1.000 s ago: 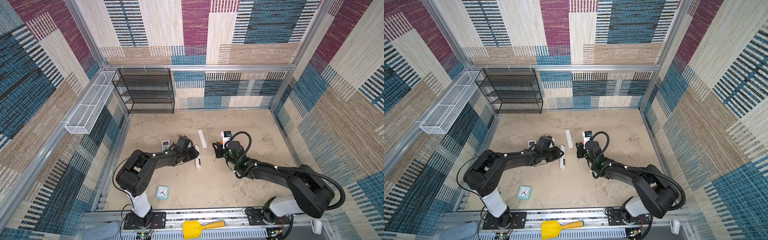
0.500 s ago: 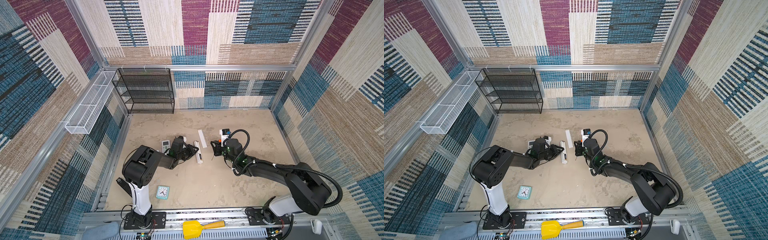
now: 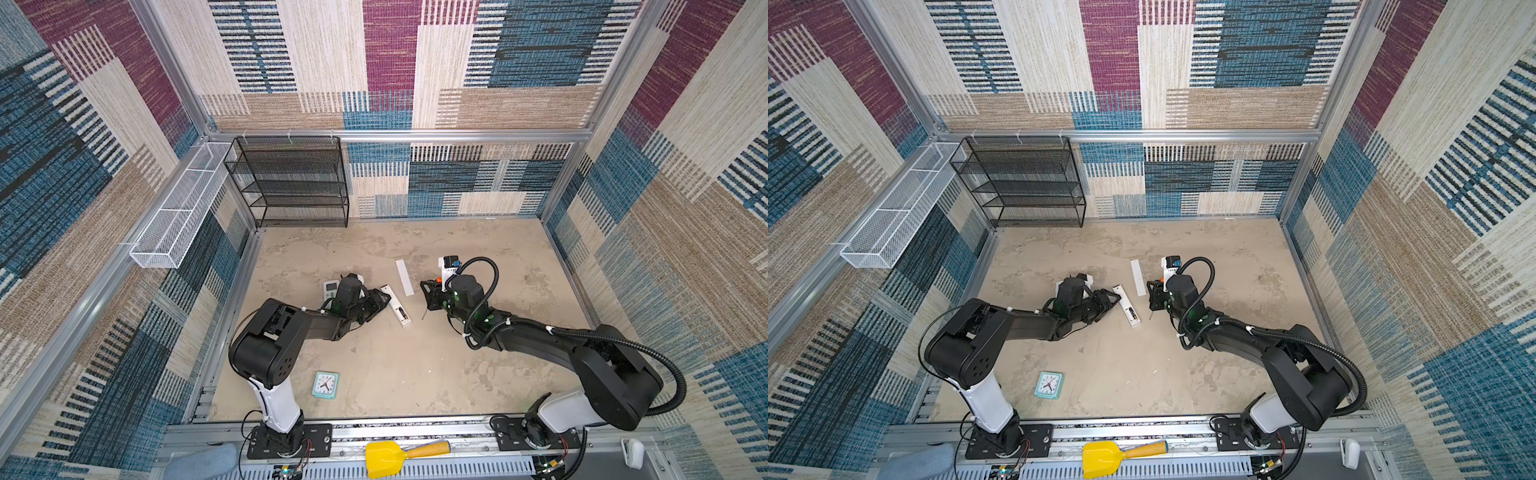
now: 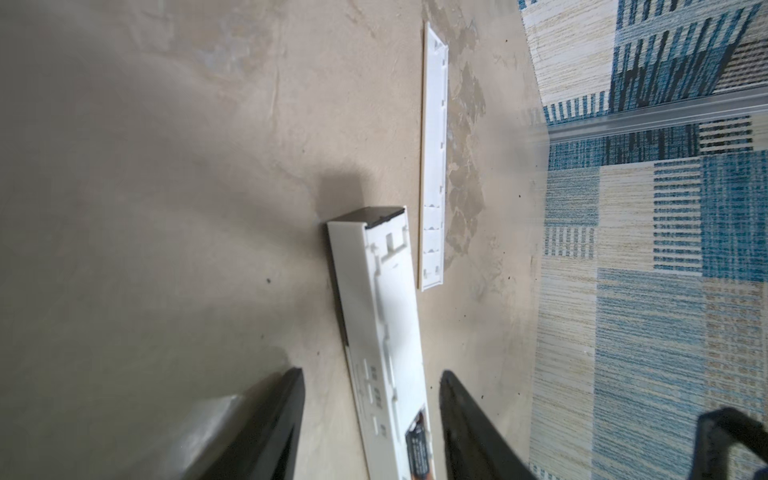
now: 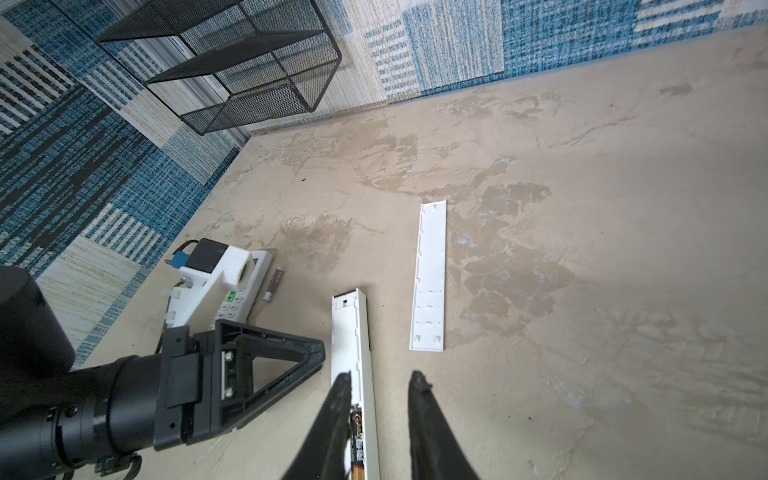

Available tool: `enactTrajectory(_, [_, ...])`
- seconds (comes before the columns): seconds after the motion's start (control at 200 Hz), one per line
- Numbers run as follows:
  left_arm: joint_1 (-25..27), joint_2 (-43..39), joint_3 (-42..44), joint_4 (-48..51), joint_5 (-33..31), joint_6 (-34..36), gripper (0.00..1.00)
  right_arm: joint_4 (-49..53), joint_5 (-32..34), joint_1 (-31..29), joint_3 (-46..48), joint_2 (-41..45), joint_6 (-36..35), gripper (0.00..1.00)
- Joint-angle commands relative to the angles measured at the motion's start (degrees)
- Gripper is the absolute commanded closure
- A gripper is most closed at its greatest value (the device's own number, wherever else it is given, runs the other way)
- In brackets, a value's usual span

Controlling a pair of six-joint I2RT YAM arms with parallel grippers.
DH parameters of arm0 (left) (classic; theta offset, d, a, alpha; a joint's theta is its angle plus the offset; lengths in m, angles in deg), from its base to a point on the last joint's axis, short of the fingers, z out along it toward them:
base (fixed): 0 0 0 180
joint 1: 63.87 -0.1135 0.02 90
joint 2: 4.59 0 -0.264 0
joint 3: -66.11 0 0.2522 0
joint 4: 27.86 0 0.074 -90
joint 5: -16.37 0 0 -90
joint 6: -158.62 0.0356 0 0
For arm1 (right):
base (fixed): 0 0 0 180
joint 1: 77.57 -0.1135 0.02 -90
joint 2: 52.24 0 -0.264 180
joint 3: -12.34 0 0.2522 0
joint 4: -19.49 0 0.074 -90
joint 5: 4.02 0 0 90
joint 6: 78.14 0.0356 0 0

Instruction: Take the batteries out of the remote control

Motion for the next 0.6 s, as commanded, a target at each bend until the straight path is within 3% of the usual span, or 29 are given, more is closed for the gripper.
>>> enactTrajectory(0.0, [-0.2,-2.0,0.6,10.9,-3.1,3.9,0.45,-0.7,-0.7,0.0,-0.9,0.3,-0.2,1.00])
enactTrajectory(0.265, [1.0,-15.7,1.4,12.2,1.1,20.7,0.59,-0.7,-7.1,0.0,-4.4,-0.5,-2.9,1.00])
enactTrajectory(0.511, [9.6,-25.4,3.2,11.9,-0.6,46.4,0.57,4.9,-17.6,0.6,-12.9,-3.0,-3.7,1.00])
enactTrajectory(0.596, [11.0,-26.5,4.4,8.9,0.5,51.1,0.56,7.9,-22.2,0.9,-16.0,-3.6,-5.0,1.00])
